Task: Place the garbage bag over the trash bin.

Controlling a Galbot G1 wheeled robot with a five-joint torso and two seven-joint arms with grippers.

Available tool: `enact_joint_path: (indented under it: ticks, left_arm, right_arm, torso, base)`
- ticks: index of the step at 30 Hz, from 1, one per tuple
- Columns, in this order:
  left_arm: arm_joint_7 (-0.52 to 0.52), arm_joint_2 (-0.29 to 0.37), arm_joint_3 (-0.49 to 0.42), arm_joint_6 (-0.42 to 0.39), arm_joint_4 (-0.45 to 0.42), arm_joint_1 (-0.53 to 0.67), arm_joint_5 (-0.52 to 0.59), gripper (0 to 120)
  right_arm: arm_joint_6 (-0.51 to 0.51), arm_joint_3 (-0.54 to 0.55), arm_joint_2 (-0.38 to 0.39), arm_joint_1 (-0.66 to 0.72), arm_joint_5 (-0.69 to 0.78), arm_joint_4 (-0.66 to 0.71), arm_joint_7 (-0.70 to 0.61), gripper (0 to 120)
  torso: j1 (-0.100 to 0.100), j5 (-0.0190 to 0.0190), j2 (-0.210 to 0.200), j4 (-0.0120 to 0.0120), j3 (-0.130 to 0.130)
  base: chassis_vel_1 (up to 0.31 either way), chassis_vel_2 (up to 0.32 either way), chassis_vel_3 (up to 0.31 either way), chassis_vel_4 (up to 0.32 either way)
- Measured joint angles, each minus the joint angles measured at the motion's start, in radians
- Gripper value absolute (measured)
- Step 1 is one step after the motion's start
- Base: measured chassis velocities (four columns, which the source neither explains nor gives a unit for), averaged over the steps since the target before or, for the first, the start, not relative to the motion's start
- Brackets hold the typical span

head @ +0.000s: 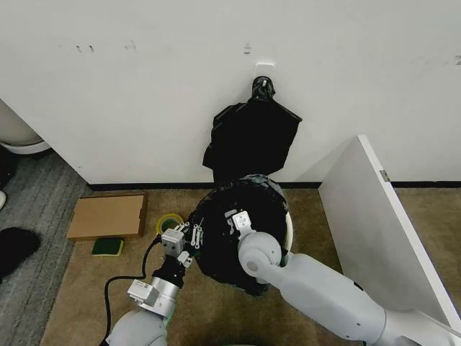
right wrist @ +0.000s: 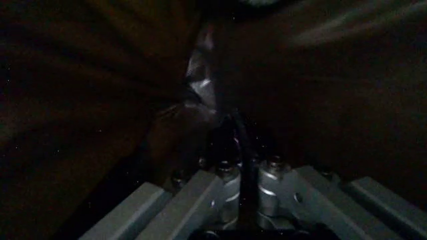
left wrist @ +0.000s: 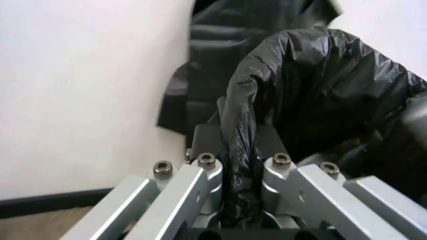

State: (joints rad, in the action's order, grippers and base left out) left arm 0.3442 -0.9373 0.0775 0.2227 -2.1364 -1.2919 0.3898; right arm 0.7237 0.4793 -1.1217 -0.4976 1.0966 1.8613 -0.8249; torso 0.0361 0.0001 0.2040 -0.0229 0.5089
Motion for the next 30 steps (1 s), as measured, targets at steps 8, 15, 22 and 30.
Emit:
enact_joint_path:
  ticks: [8, 15, 22, 30]
  left_arm:
    - [0.026, -0.007, 0.017, -0.014, 0.037, 0.029, 0.039, 4]
    - [0.036, -0.009, 0.02, -0.025, 0.052, 0.043, 0.063, 4]
    - [0.047, -0.017, 0.027, -0.036, 0.068, 0.05, 0.098, 4]
    - [0.06, -0.024, 0.034, -0.044, 0.043, 0.017, 0.107, 4]
  right_arm:
    - [0.006, -0.088, 0.096, -0.061, 0.055, 0.192, -0.009, 25]
    - [0.006, -0.207, 0.209, -0.125, 0.098, 0.344, 0.046, 50]
    - [-0.016, -0.336, 0.33, -0.189, 0.17, 0.48, 0.147, 75]
    - [-0.051, -0.38, 0.371, -0.21, 0.112, 0.547, 0.215, 98]
  torso:
    - [0.0, 0.0001, 0.0, -0.0002, 0.0]
    - [0.0, 0.0002, 0.0, 0.0, 0.0]
    - [0.0, 0.0001, 0.0, 0.0, 0.0]
    - [0.0, -0.0002, 0.0, 0.0001, 0.0]
  base:
    - [0.0, 0.0, 0.0, 0.0]
    - [0.0, 0.0, 0.0, 0.0]
    - [0.0, 0.0, 0.0, 0.0]
    - [0.0, 0.0, 0.0, 0.0]
